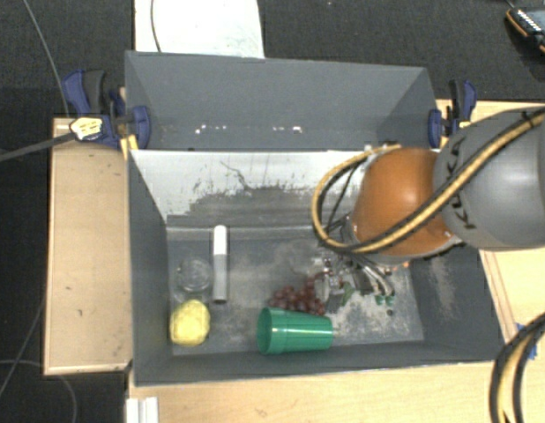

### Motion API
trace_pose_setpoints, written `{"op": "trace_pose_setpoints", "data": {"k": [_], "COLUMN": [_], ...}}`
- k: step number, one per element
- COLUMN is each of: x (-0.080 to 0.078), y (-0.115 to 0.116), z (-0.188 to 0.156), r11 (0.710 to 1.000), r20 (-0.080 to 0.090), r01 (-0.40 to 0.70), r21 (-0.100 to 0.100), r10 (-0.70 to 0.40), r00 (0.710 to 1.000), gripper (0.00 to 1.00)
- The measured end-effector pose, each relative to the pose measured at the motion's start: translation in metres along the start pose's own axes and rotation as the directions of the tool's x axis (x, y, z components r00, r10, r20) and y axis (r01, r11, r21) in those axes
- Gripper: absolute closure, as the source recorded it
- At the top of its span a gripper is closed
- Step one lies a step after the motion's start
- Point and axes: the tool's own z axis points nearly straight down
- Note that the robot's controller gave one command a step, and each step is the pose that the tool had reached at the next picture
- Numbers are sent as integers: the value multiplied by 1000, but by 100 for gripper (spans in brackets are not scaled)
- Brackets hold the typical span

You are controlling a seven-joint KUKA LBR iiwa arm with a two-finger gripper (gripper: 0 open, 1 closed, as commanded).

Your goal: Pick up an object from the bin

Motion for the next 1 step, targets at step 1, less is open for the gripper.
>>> {"op": "trace_pose_setpoints", "data": {"k": [1], "x": [-1], "y": [0], "z": [-42], "r11": [1000], "r20": [-3], "r01": [-2], "r21": [0], "r10": [2], "r00": [1000], "gripper": [100]}}
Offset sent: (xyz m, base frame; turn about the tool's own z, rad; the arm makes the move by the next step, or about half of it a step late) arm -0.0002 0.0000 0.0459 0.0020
